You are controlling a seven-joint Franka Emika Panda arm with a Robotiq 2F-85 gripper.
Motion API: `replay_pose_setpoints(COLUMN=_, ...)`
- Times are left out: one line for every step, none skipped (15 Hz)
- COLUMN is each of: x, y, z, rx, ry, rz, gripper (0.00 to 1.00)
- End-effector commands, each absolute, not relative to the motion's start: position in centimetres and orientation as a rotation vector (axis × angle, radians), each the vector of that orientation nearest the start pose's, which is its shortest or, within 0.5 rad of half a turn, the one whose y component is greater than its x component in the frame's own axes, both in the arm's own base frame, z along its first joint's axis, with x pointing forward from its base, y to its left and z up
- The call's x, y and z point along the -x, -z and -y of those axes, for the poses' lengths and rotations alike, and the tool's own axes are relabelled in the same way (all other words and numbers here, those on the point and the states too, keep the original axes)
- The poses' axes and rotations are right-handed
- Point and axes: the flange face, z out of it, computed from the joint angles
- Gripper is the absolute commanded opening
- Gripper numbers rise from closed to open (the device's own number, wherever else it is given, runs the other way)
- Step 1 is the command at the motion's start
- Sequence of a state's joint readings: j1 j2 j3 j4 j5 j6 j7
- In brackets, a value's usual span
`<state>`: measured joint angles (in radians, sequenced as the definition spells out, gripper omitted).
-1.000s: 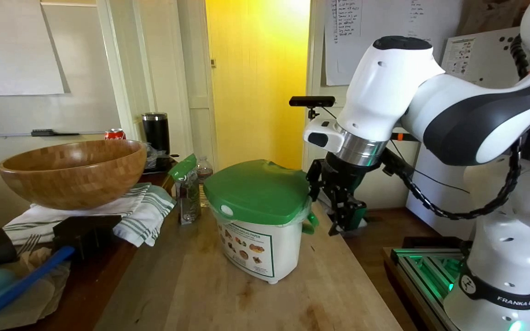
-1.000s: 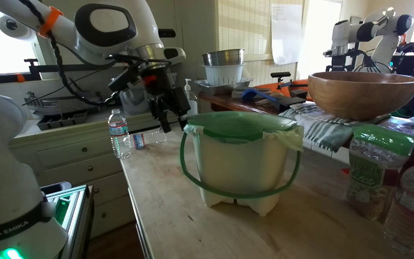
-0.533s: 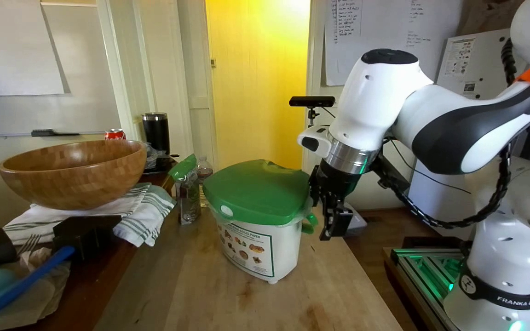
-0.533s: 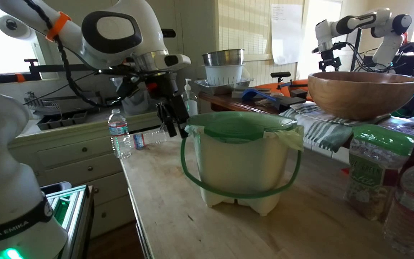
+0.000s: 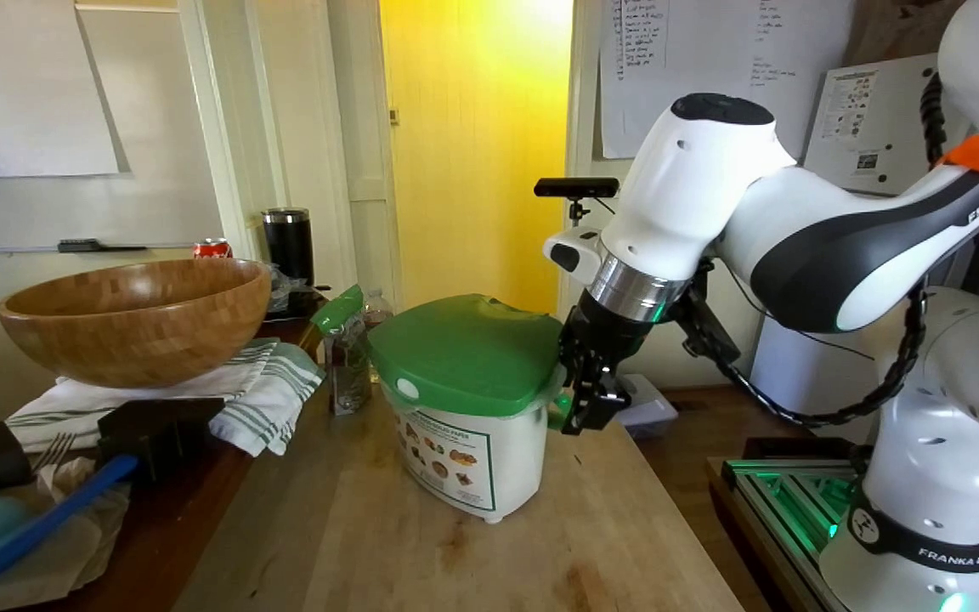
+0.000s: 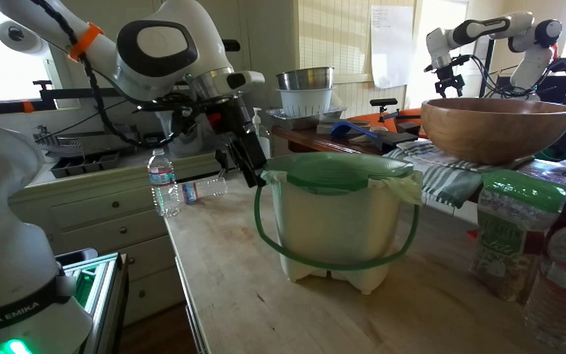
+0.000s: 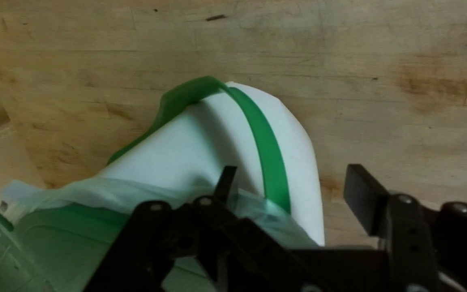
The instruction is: Push the bucket to the right
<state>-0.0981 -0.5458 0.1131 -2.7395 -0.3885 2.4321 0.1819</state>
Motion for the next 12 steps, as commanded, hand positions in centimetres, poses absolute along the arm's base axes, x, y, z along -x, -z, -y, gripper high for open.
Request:
replay_pose_setpoints(x=-37.2, y=-38.4, z=-0.1, rx=3.444, ry=0.409, rz=0.137, gripper=0.86)
replay_pose_setpoints(x=-37.5, y=-38.6, z=-0.2, rx=3.447, ry=0.393, rz=0.146, gripper=0.85)
replay_pose_setpoints(x=-37.5, y=-38.8, z=-0.3, rx=3.448, ry=0.387, rz=0.153, gripper=0.86)
replay_pose_setpoints(x=-37.8, y=-39.1, z=-0.5, rx=3.449, ry=0.378, rz=0.152, gripper=0.91)
replay_pose_setpoints(x=-37.7, y=-39.5, z=-0.7, rx=3.441, ry=0.389, rz=0.14, gripper=0.98)
replay_pose_setpoints(x=-37.7, y=-39.6, z=-0.7, rx=3.44, ry=0.398, rz=0.133, gripper=1.0)
replay_pose_setpoints(x=-37.7, y=-39.9, z=-0.8, rx=3.434, ry=0.42, rz=0.125, gripper=1.0)
replay_pose_setpoints(x=-37.6, y=-40.1, z=-0.8, rx=3.43, ry=0.428, rz=0.119, gripper=1.0)
replay_pose_setpoints(x=-37.6, y=-40.5, z=-1.1, rx=3.418, ry=0.45, rz=0.135, gripper=1.0)
replay_pose_setpoints(x=-37.1, y=-40.5, z=-1.3, rx=3.411, ry=0.456, rz=0.15, gripper=1.0)
replay_pose_setpoints(x=-36.8, y=-40.7, z=-1.7, rx=3.401, ry=0.457, rz=0.161, gripper=1.0)
replay_pose_setpoints(x=-36.9, y=-41.0, z=-2.1, rx=3.393, ry=0.446, rz=0.161, gripper=1.0)
